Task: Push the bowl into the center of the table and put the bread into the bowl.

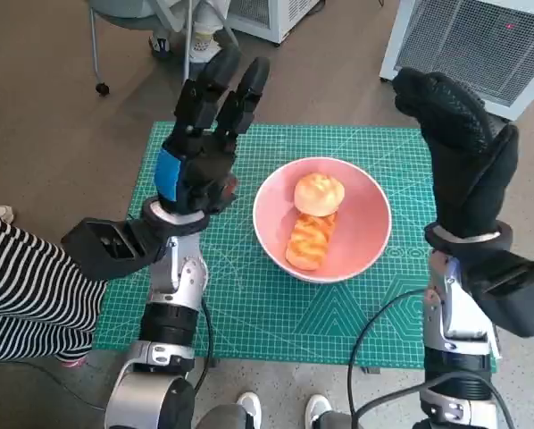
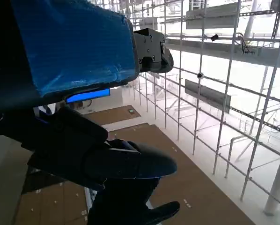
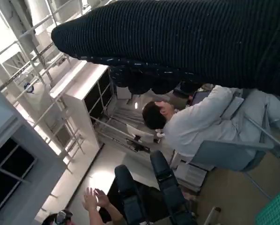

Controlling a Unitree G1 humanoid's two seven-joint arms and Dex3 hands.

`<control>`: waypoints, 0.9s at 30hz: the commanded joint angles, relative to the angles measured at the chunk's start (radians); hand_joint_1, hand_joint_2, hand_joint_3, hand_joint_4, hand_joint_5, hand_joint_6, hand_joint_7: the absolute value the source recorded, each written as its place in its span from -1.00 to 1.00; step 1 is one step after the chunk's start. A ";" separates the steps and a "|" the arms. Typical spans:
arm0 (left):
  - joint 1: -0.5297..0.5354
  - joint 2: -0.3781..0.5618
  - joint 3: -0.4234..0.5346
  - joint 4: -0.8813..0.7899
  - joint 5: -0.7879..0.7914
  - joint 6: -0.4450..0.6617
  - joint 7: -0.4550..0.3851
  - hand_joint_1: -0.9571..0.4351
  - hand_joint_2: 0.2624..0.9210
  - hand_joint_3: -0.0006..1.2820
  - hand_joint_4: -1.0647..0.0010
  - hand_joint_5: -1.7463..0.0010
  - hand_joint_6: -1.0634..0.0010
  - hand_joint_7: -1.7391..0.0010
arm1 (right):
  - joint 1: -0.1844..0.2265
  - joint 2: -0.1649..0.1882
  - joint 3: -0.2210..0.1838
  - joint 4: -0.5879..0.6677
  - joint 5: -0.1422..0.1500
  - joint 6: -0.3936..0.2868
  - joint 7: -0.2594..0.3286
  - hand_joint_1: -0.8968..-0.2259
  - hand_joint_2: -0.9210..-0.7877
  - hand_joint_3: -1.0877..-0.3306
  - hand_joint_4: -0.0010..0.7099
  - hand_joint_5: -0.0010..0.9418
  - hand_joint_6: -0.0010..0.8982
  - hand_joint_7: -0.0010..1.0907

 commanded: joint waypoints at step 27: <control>-0.008 0.038 -0.012 0.051 0.044 -0.072 0.001 -0.60 1.00 -0.26 0.99 1.00 1.00 0.72 | 0.004 -0.001 0.004 0.058 -0.018 -0.041 0.019 -0.36 -1.00 -0.05 -0.38 -0.99 -0.74 -0.30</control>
